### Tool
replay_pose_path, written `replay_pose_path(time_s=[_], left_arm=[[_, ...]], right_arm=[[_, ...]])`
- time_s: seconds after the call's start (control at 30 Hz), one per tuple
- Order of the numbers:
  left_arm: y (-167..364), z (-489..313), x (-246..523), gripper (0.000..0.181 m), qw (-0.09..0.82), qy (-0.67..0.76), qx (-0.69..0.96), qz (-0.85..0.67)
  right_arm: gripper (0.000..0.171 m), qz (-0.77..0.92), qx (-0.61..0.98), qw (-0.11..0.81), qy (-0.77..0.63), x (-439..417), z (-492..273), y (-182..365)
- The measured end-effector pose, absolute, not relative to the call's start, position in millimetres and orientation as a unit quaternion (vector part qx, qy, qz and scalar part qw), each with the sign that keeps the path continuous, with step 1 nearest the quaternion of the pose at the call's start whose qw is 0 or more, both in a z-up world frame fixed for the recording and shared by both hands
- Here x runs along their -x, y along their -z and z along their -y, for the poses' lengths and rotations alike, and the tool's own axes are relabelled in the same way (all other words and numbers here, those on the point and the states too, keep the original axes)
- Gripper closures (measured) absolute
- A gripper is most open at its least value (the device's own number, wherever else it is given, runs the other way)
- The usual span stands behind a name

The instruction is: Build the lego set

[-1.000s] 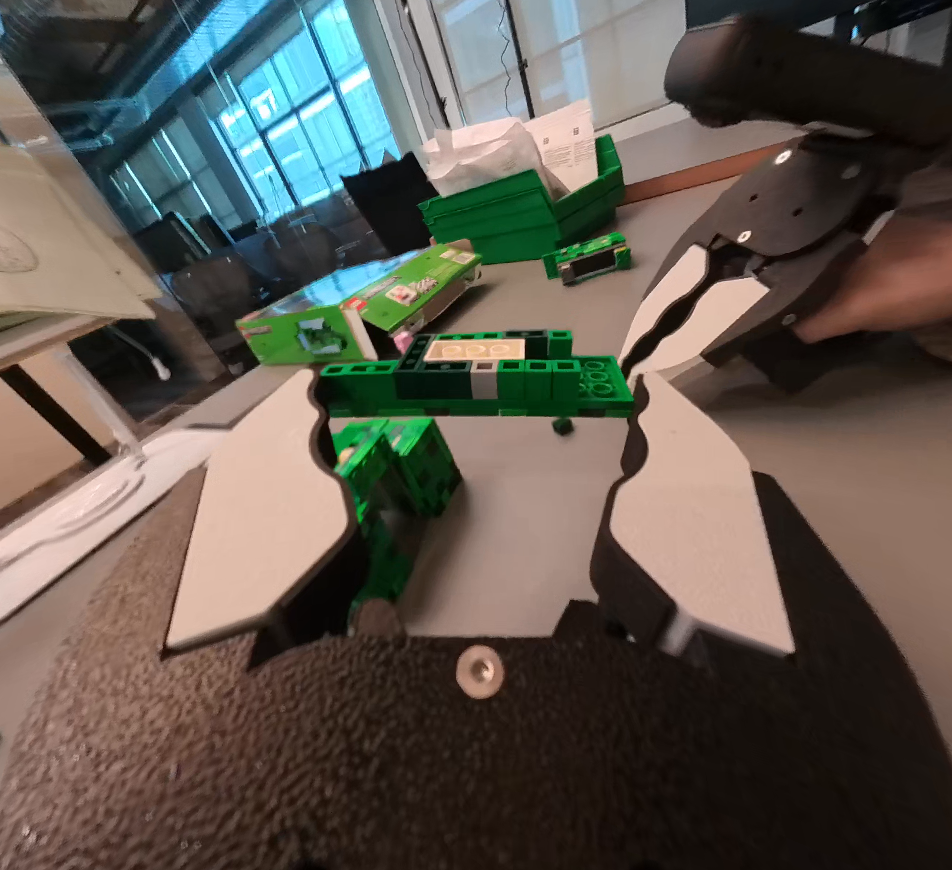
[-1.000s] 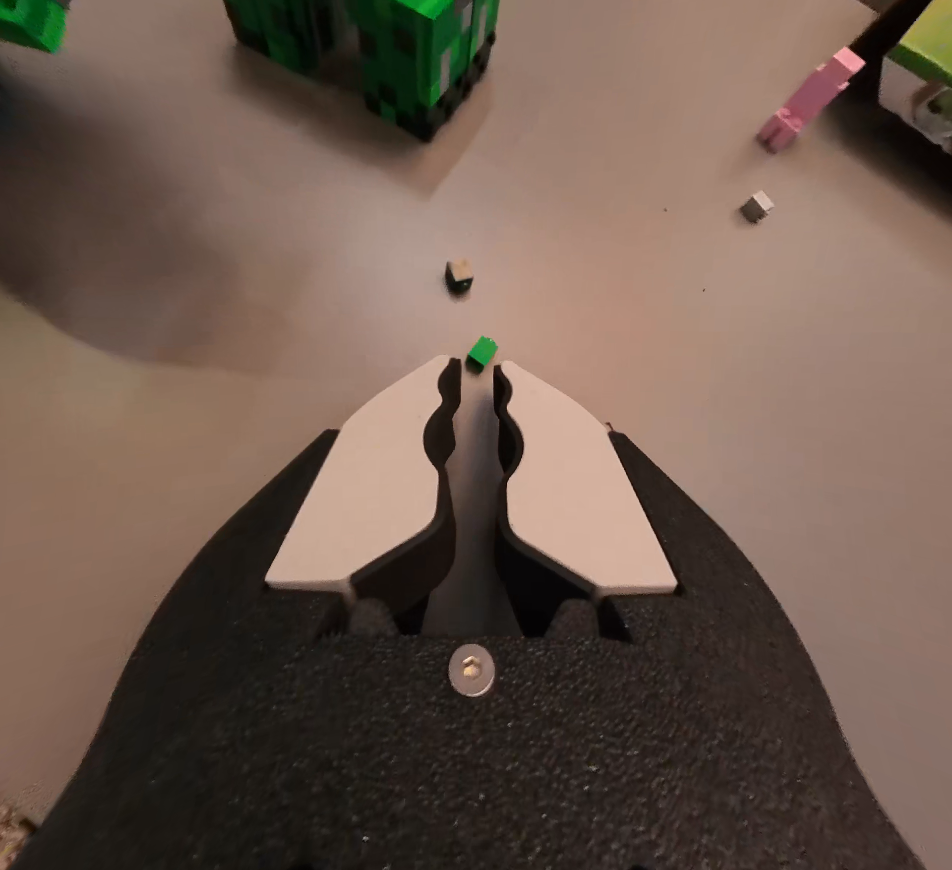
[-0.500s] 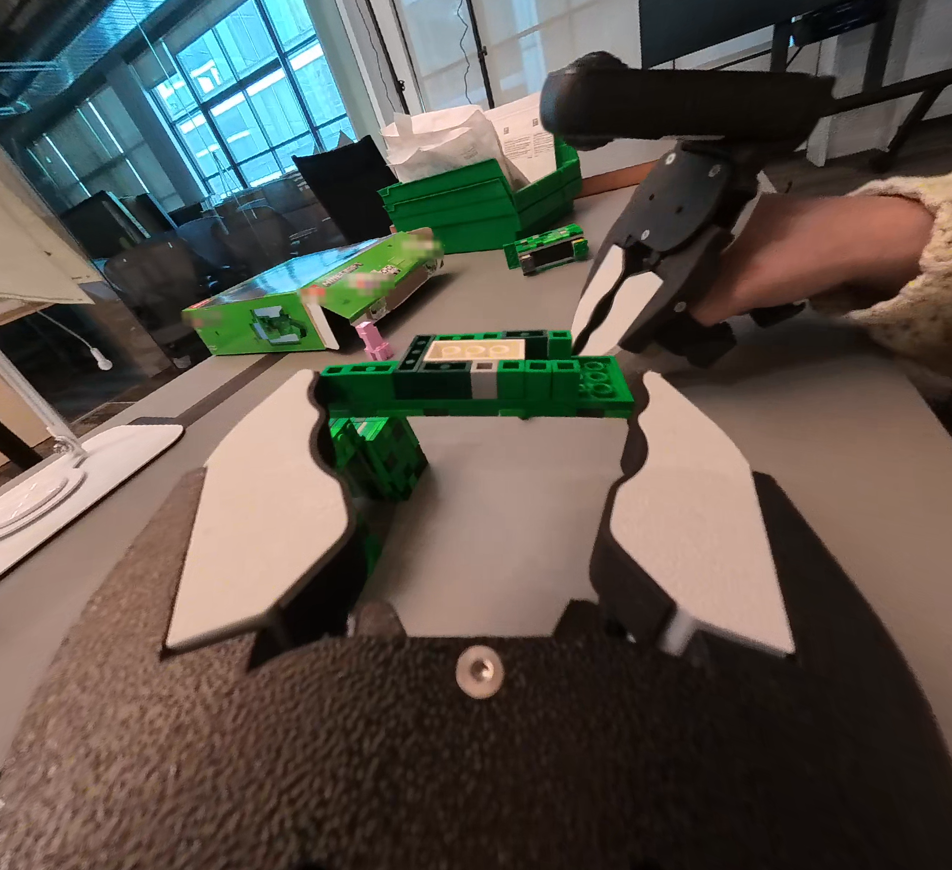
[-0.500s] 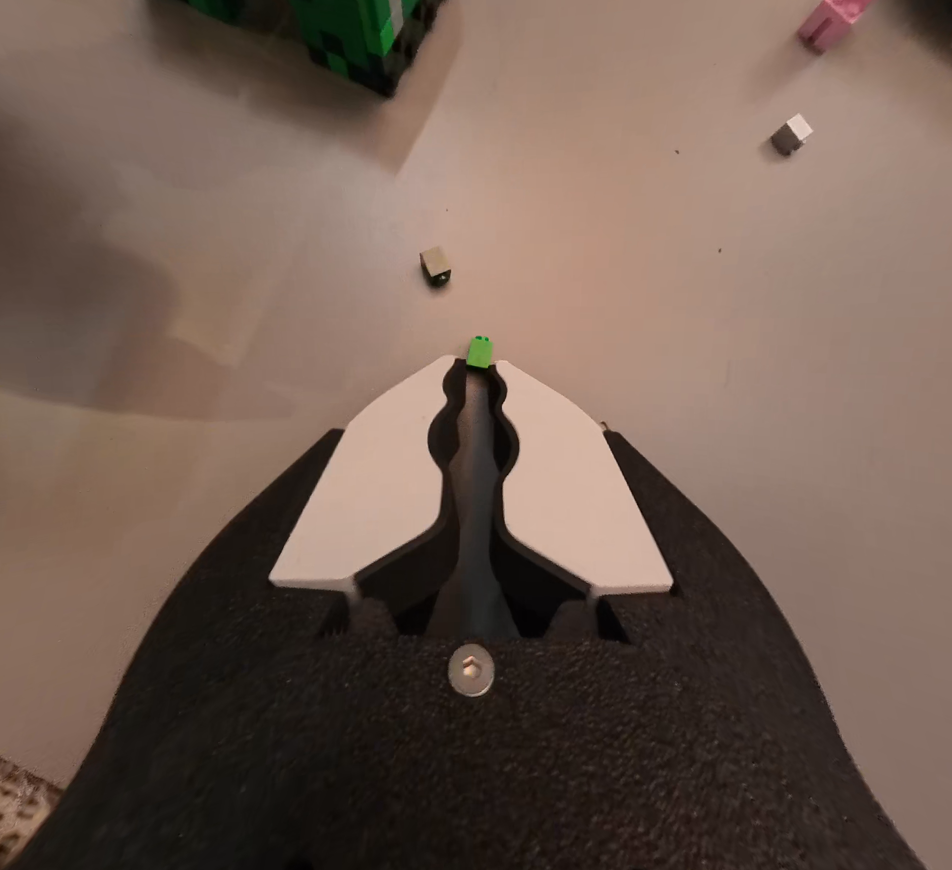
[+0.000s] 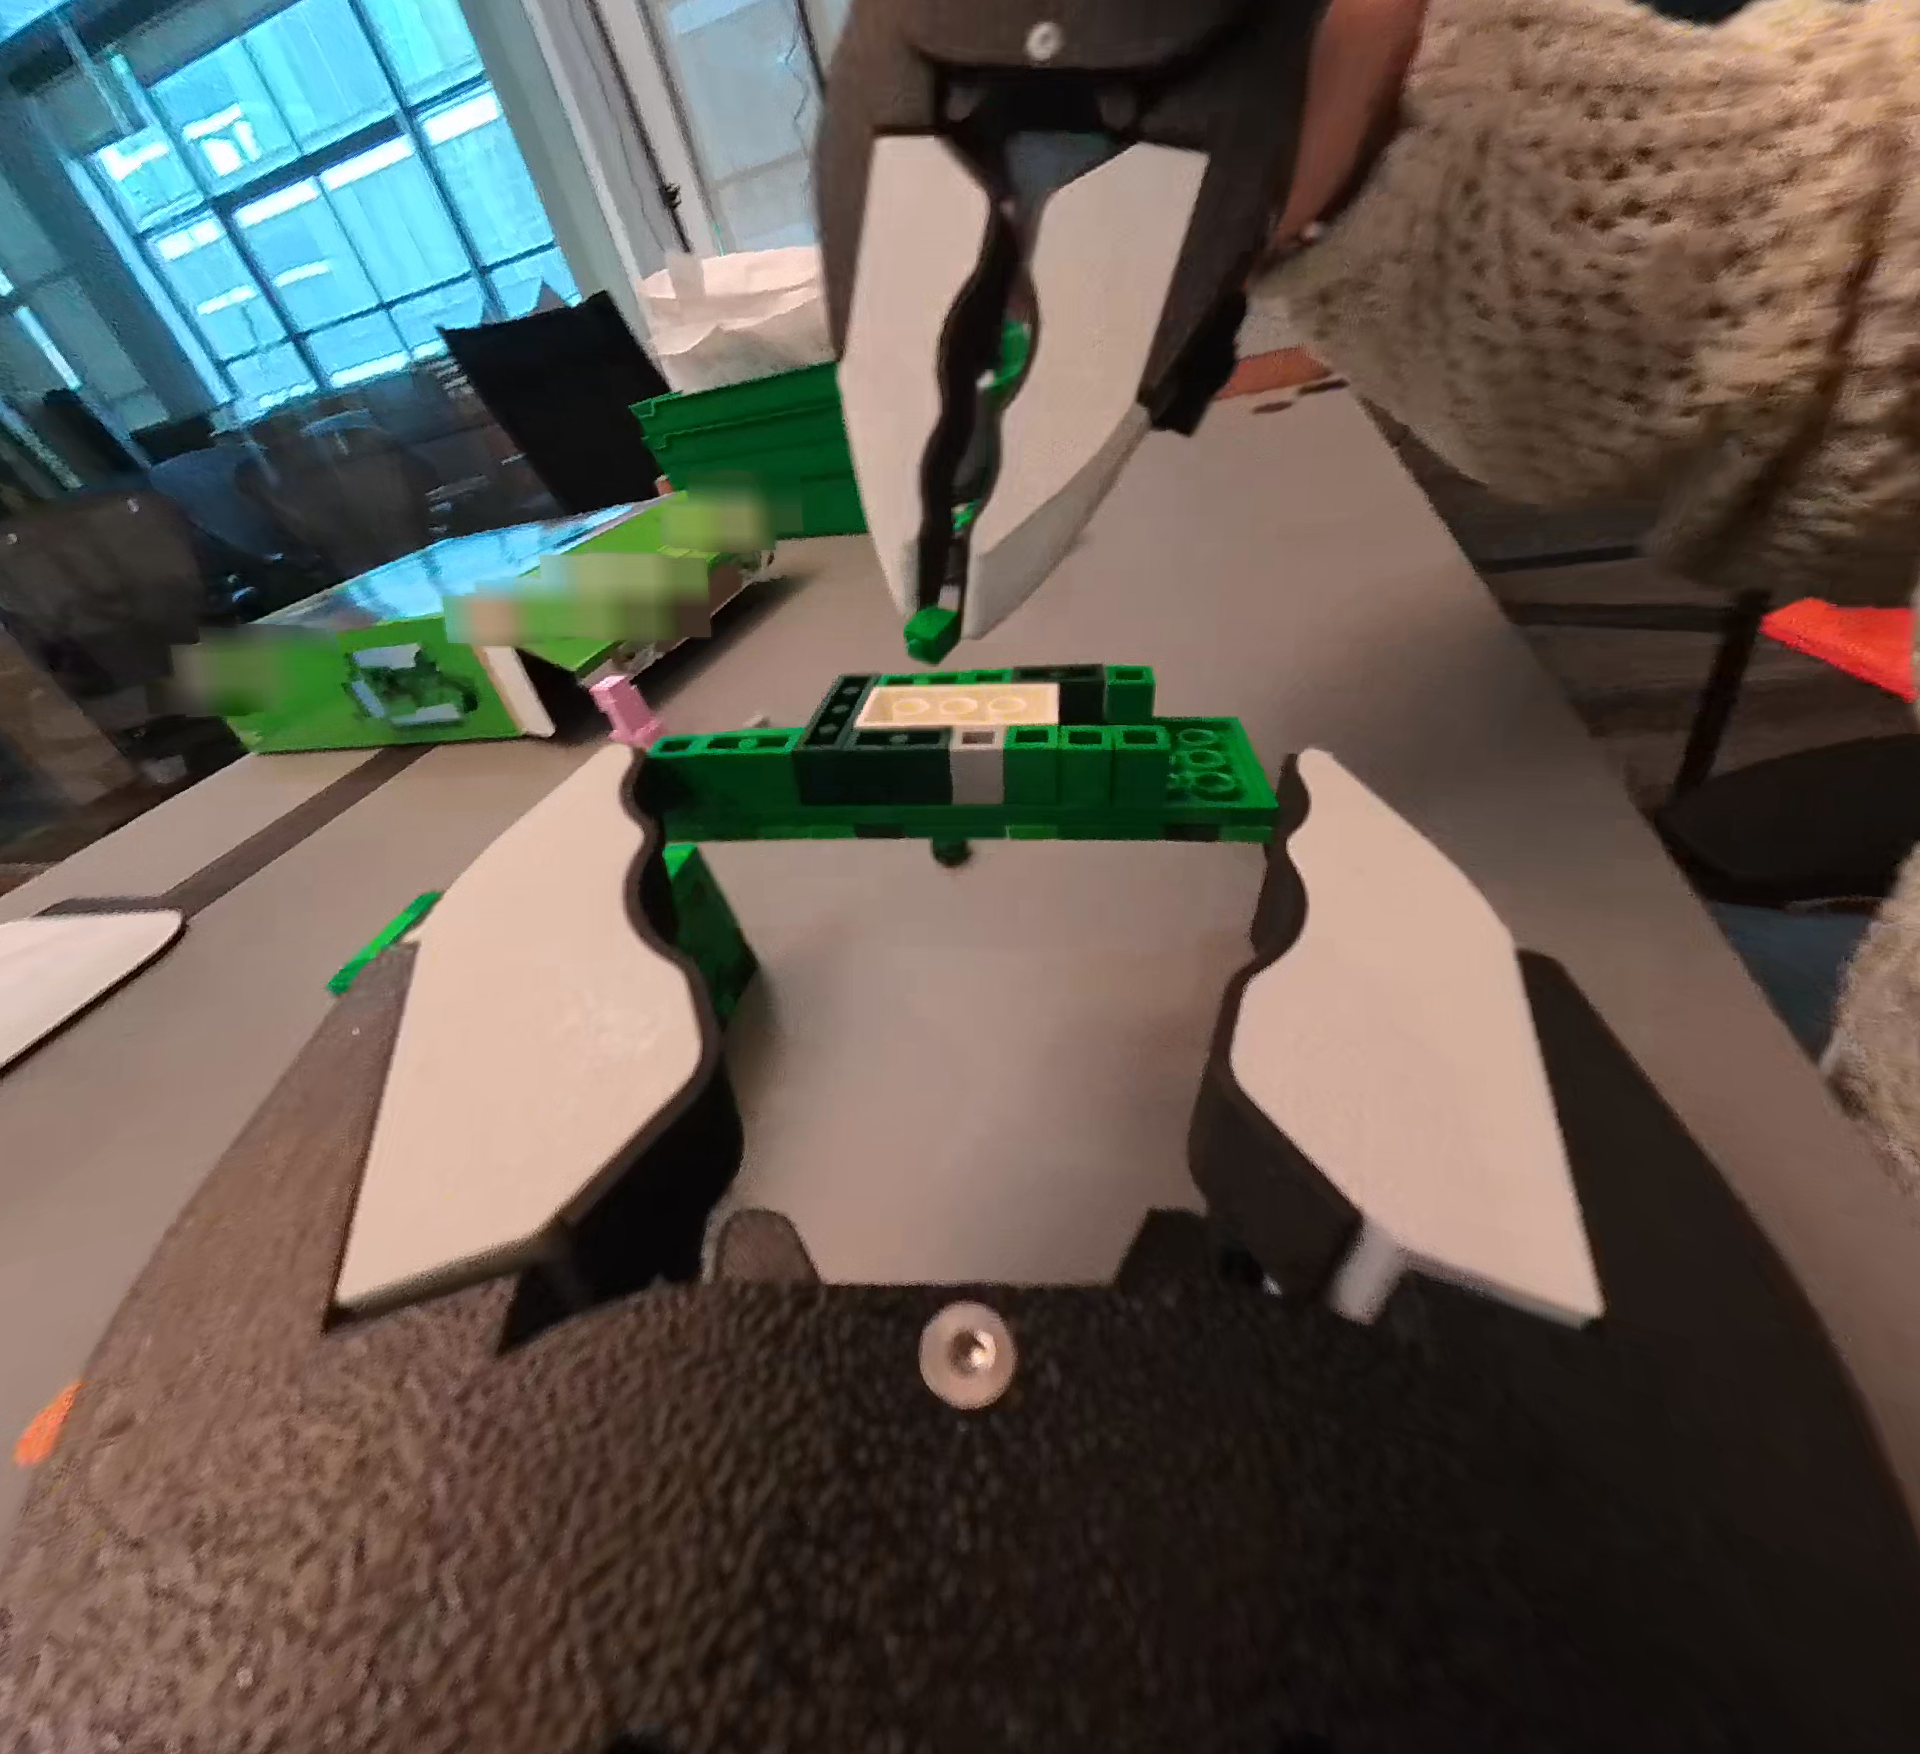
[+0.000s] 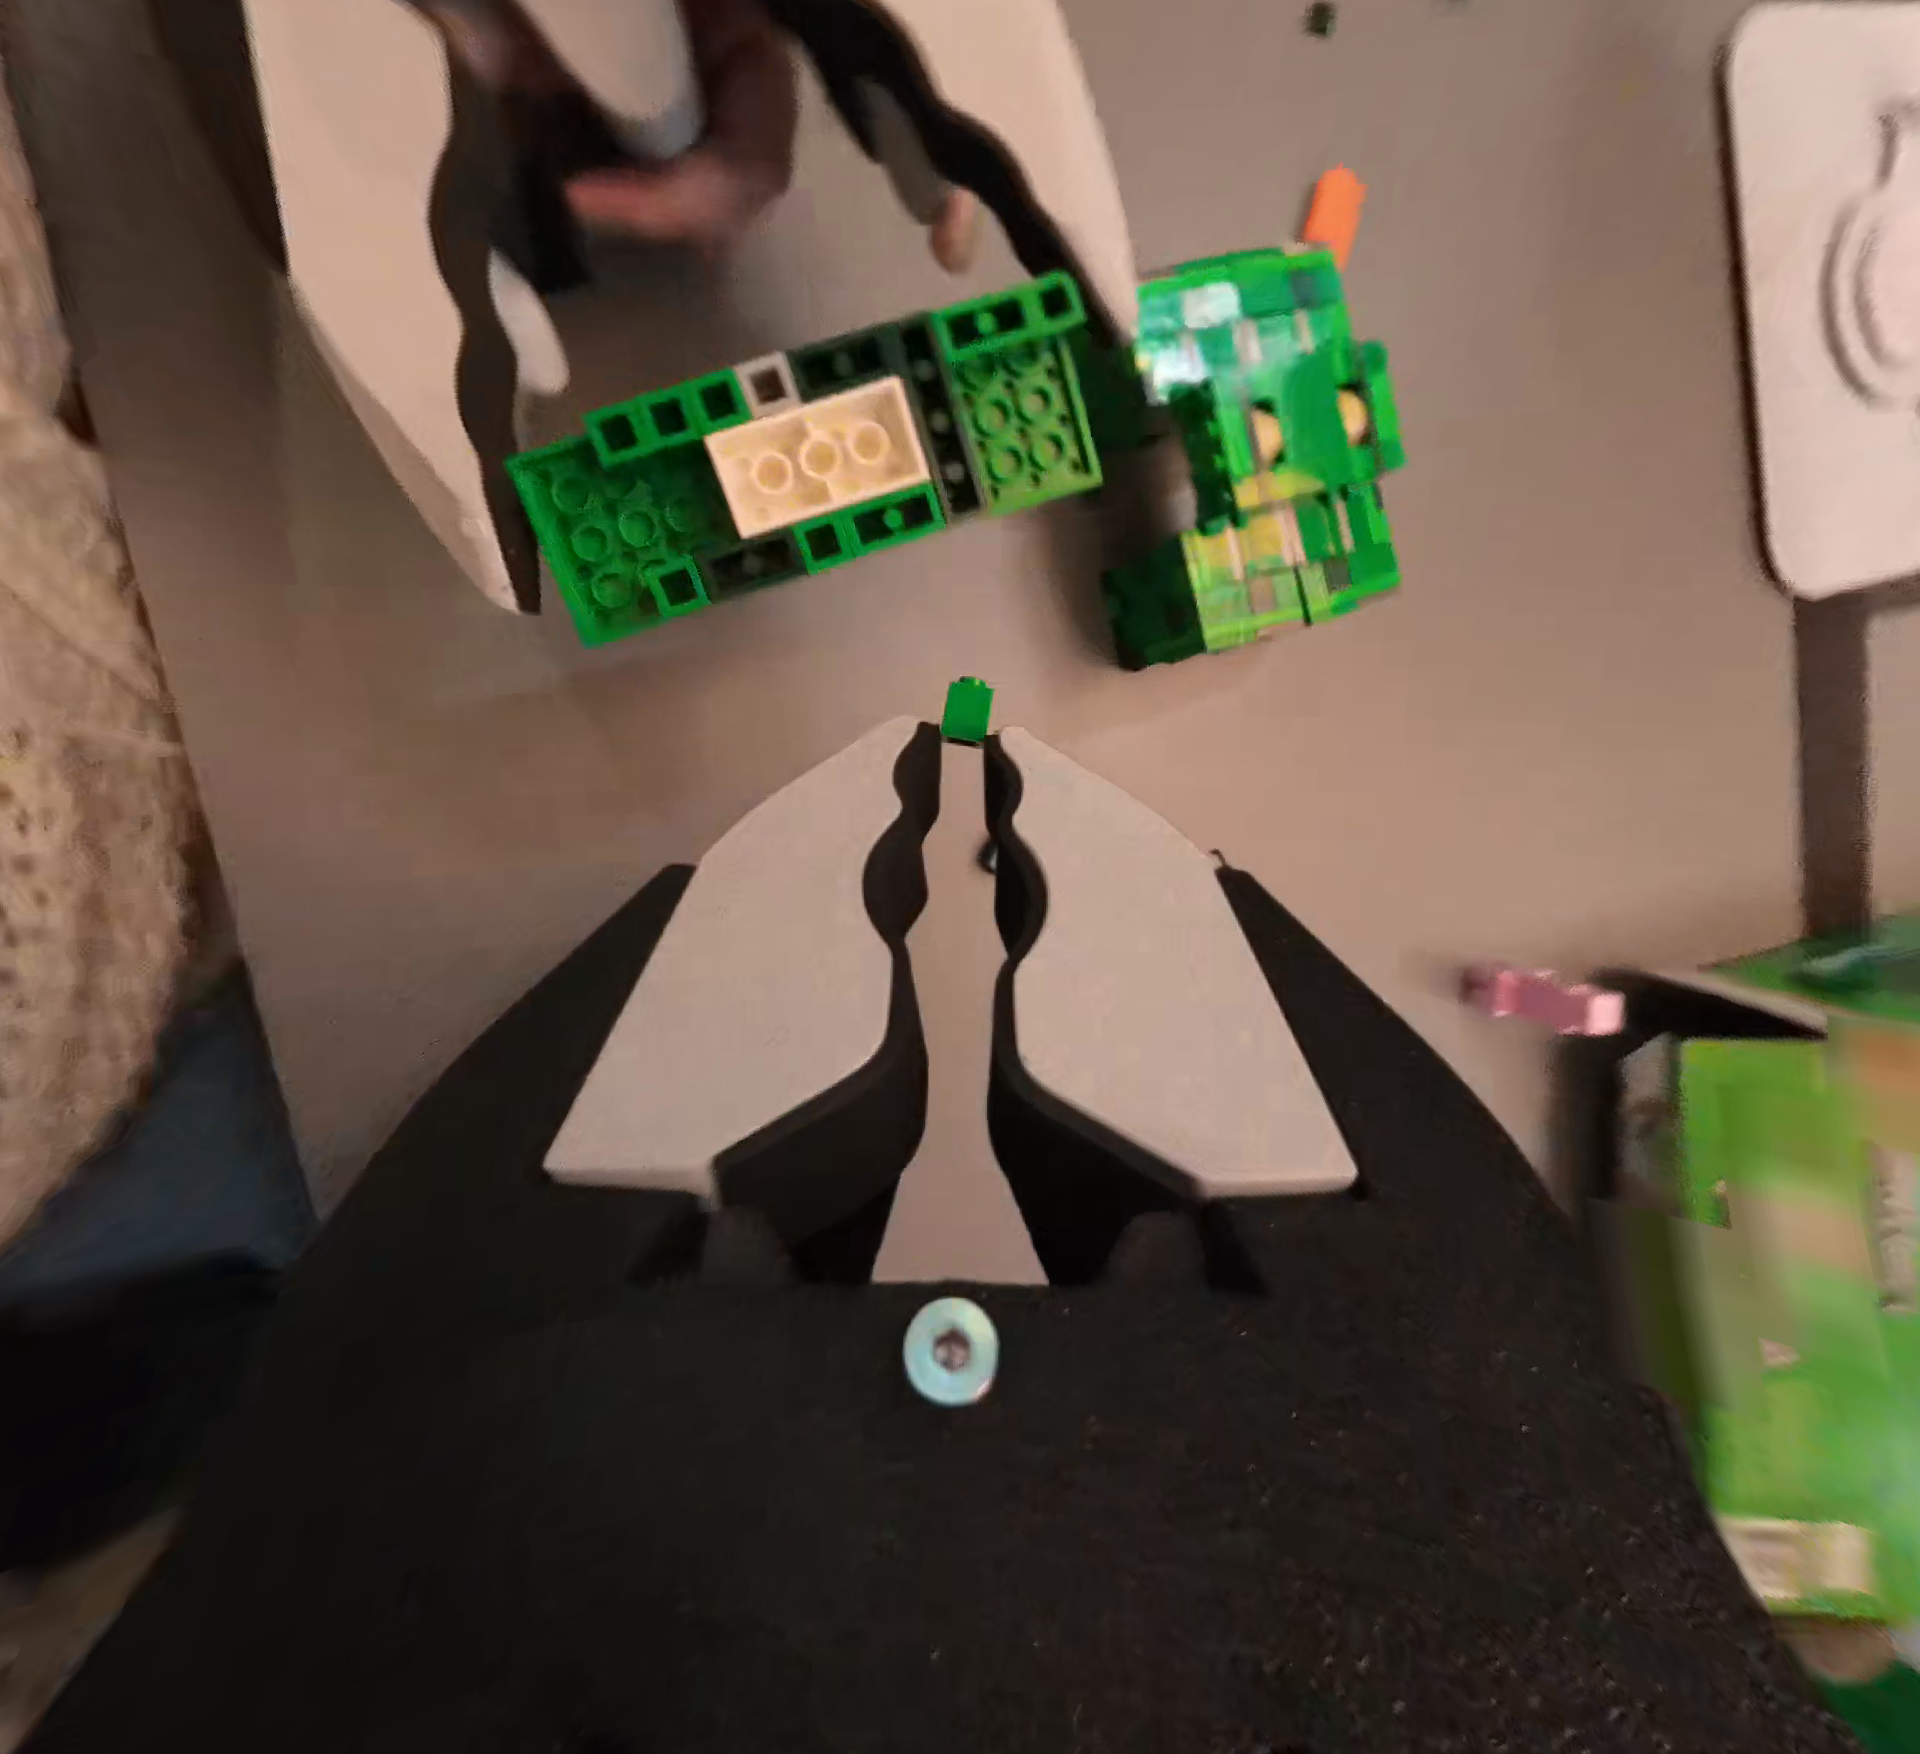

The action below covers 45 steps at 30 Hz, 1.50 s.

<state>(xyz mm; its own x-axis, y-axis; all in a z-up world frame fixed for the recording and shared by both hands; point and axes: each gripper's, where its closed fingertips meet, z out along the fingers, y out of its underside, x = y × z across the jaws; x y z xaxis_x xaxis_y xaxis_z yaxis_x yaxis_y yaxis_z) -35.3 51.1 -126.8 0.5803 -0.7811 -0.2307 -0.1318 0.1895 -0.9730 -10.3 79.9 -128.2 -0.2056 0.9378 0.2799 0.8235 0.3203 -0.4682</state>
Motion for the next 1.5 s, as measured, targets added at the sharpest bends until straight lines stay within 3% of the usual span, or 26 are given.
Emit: replay_pose_path(time_s=[0.13,0.37,1.23,1.5], left_arm=[[131.1,-39.2,25.5,0.071,0.661,0.237,0.569,-0.429],[134.4,-27.3,18.7,0.072,0.659,0.231,0.548,-0.46],[141.5,-22.4,12.9,0.072,0.65,0.231,0.532,-0.491],[141.0,-16.9,9.9,0.072,0.661,0.226,0.508,-0.504]], right_arm=[[0.164,0.806,0.535,0.246,-0.063,10.7,-77.8,124.3],[0.164,0.842,0.521,0.13,-0.048,3.3,-52.6,136.4],[0.164,0.858,0.494,0.137,-0.045,14.1,-47.1,123.0],[0.164,0.87,0.481,0.095,-0.056,16.2,-36.4,117.5]])
